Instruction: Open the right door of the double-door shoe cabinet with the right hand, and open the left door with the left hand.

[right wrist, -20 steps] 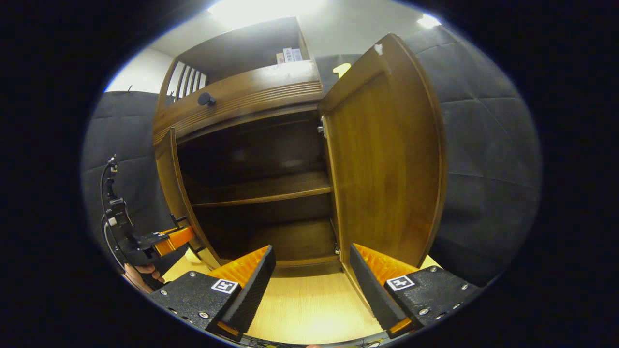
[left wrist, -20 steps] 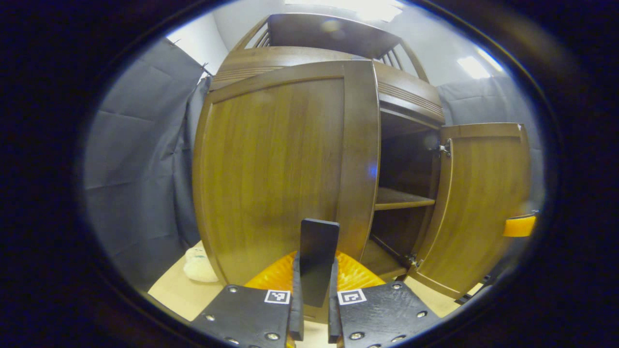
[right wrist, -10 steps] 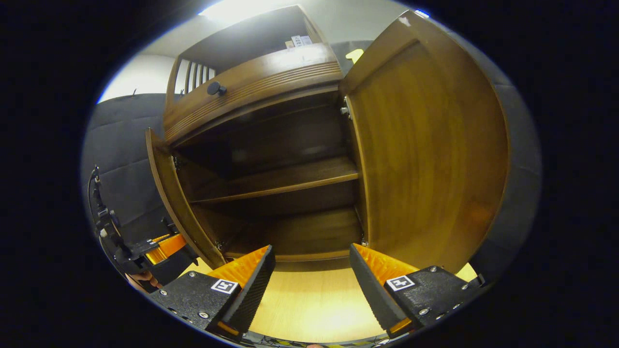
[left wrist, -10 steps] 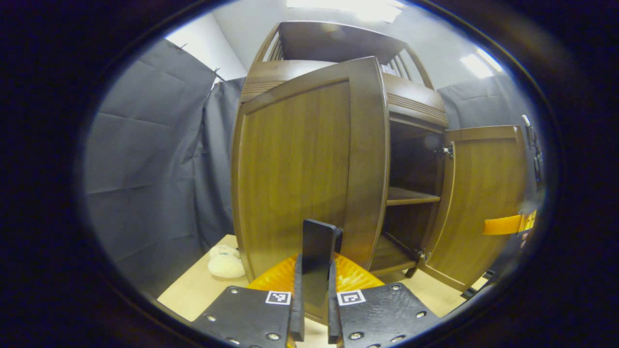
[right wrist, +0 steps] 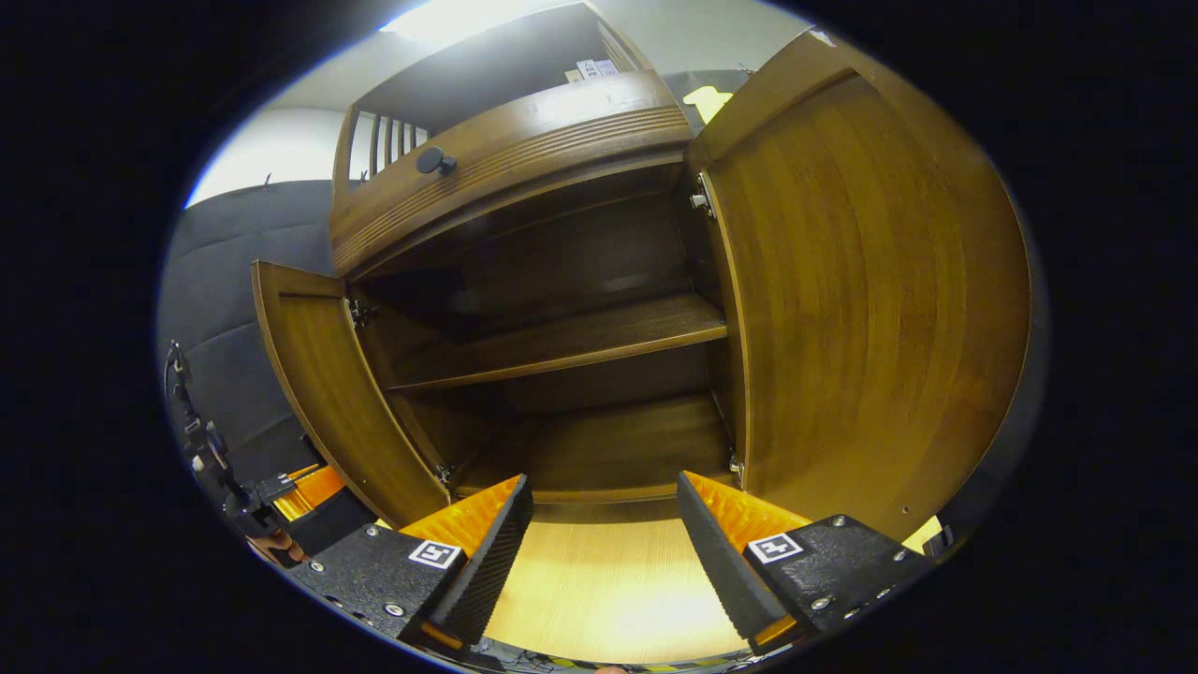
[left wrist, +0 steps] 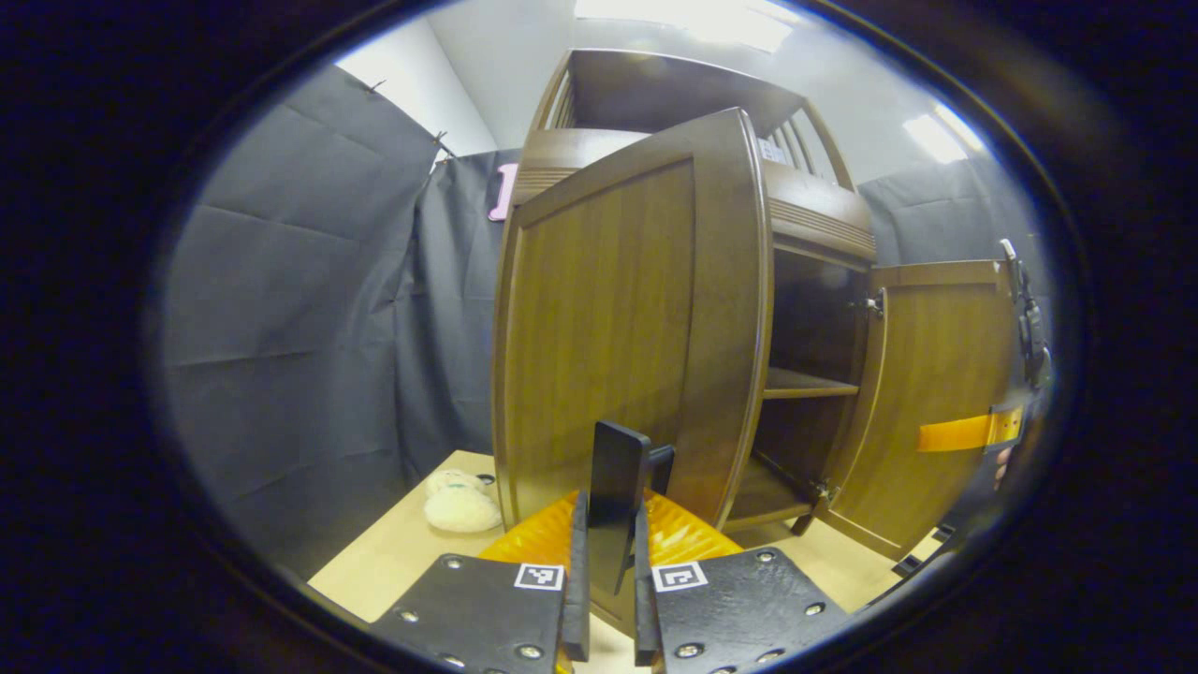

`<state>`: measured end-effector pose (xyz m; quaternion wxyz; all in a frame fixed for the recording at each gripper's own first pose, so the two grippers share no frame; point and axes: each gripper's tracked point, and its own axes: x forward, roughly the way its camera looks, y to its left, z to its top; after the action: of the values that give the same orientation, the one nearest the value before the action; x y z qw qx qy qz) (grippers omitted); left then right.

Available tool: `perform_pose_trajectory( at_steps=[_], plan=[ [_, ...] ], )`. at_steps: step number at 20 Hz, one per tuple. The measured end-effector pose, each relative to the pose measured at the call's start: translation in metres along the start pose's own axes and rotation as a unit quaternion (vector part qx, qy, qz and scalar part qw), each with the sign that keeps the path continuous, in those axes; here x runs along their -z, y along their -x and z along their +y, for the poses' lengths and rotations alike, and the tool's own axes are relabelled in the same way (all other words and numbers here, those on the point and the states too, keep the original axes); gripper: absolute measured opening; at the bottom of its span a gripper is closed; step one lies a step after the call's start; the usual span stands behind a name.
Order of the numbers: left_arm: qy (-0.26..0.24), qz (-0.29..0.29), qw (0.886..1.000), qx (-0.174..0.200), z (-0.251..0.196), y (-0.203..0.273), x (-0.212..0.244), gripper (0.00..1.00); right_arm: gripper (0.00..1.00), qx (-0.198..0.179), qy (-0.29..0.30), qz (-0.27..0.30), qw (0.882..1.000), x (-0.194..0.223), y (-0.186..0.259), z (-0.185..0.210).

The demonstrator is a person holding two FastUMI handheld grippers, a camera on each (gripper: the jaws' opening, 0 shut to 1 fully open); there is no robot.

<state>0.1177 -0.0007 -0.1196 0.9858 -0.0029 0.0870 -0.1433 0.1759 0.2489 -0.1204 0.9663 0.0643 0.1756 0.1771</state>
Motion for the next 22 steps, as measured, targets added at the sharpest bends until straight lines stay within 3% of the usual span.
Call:
perform_pose_trajectory(
  at_steps=[2,3,4,7,9,11,14,16,22],
  plan=[
    [0.005,-0.004,1.0,-0.002,0.002,0.001,-0.001,0.12,0.91,0.004,-0.004,0.005,1.0,0.004,0.001,0.0],
    [0.006,-0.007,1.0,0.0,0.002,0.001,-0.002,0.12,0.95,0.006,-0.008,0.006,1.0,0.004,0.002,0.0],
    [0.012,-0.007,1.0,0.003,0.0,0.001,-0.001,0.12,0.91,0.007,-0.013,0.009,1.0,0.006,0.002,0.0],
    [0.029,-0.017,0.999,0.002,0.0,0.002,-0.005,0.12,0.93,0.005,-0.02,0.019,1.0,0.011,0.001,0.008],
    [0.033,-0.028,0.999,-0.001,0.002,-0.001,-0.009,0.12,0.95,0.005,-0.009,0.016,1.0,0.01,0.0,0.012],
    [0.026,-0.031,0.999,-0.002,0.006,-0.001,-0.008,0.19,0.95,0.003,0.0,0.015,1.0,0.011,0.0,0.02],
    [0.017,-0.04,0.999,0.008,0.011,0.001,-0.012,0.19,0.95,-0.002,0.003,0.018,1.0,0.014,-0.004,0.03],
    [0.037,-0.047,0.998,0.016,0.007,-0.001,-0.014,0.19,0.95,-0.002,0.006,0.021,1.0,0.018,-0.008,0.036],
    [0.043,-0.052,0.998,0.007,0.017,-0.002,-0.015,0.19,0.95,0.01,0.026,0.024,0.999,0.018,-0.015,0.05]
  ],
)
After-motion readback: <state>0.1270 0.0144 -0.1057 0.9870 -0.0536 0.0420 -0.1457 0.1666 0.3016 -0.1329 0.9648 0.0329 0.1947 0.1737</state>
